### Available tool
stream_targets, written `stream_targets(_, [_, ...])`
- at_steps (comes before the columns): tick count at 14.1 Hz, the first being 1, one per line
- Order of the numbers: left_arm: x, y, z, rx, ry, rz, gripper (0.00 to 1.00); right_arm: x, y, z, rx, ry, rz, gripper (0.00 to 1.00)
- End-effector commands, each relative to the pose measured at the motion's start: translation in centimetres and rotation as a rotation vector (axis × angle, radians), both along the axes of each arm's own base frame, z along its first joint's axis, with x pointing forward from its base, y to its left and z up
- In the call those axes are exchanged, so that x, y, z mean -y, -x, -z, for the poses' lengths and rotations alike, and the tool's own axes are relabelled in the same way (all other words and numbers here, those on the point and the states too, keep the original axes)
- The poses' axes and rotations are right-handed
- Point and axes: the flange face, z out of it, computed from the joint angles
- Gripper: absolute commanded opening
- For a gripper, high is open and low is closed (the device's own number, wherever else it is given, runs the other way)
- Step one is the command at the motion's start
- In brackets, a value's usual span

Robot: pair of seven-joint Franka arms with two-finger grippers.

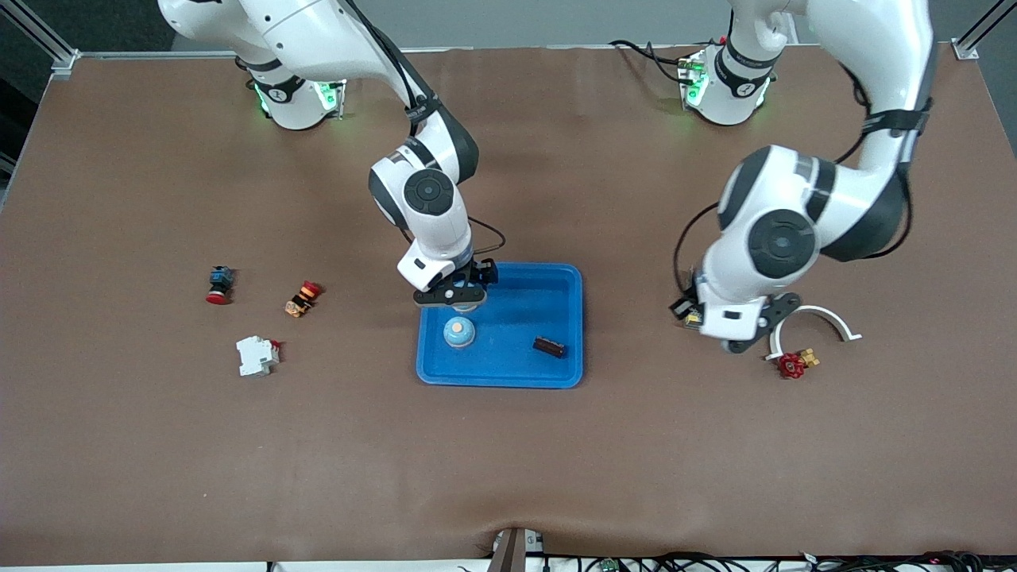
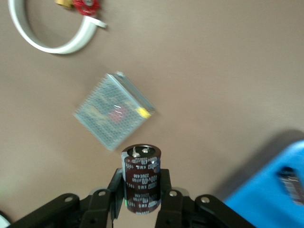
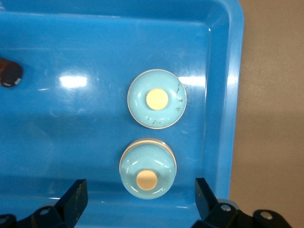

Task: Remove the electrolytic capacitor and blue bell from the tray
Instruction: 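Carry the capacitor with the left gripper and set it beside the white bracket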

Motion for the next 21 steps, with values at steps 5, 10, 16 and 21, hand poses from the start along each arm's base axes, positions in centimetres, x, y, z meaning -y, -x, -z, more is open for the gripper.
stream_targets(5, [-9.1,3.7,5.4,-0.092,-0.086,0.067,0.0,-0.3,0.0,2.9,0.009,-0.001,-0.021,1.0])
stream_targets(10, [-15.7,6.1,12.1,-0.072,-0.102,0.085,0.0,-0.2,0.0,4.0,0.007,0.003,-0.021,1.0])
stream_targets(16, [-19.3,7.7,18.1,-0.031,-0.096,0.107,0.0,-0.2,-0.1,4.8,0.017,-0.004,-0.022,1.0])
stream_targets(21, [-19.3,7.0,19.3,-0.012,-0.093,0.113,0.85,-0.1,-0.1,5.2,0.015,0.001,-0.023,1.0])
